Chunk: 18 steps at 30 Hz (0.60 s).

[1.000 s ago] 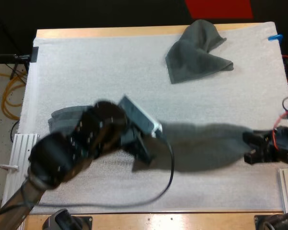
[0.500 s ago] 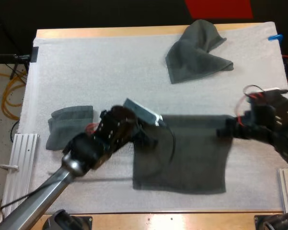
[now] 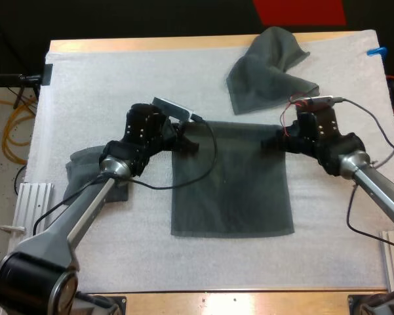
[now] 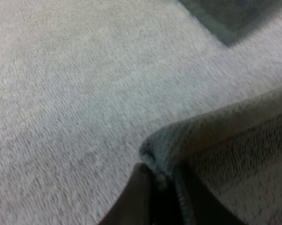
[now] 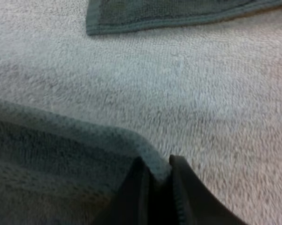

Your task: Pick towel from pile fold and stack

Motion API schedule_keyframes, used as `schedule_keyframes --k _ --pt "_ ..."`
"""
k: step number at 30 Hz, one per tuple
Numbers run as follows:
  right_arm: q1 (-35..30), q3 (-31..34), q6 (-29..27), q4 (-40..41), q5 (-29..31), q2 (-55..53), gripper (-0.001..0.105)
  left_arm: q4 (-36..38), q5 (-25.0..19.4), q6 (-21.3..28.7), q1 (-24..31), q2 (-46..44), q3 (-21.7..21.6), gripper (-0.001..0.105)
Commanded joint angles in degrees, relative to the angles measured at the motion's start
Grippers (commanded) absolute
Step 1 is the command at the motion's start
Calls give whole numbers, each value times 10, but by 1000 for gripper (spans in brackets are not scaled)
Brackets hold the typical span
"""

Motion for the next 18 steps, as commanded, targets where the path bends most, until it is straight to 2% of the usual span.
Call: schedule_keyframes --k 1,5,8,10,11,13,16,18 --pt "-1 -12 6 -8 22 7 0 -28 5 2 11 0 -2 0" --pt "-2 -38 8 -12 31 28 1 -48 50 4 25 11 -5 0" --pt "-2 -62 8 -15 31 33 18 -49 61 18 29 11 -7 6" --pt "-2 -81 8 -13 31 32 39 -42 61 18 28 11 -16 20" --pt "-2 -90 6 -10 31 32 46 -41 61 18 28 11 -19 23" --pt "-2 -114 6 10 31 30 59 -30 61 18 28 8 -34 44" --pt "-2 -145 3 56 31 17 62 15 61 18 28 -8 -62 67" --pt "-2 -158 3 82 31 1 62 45 61 18 28 -28 -75 71"
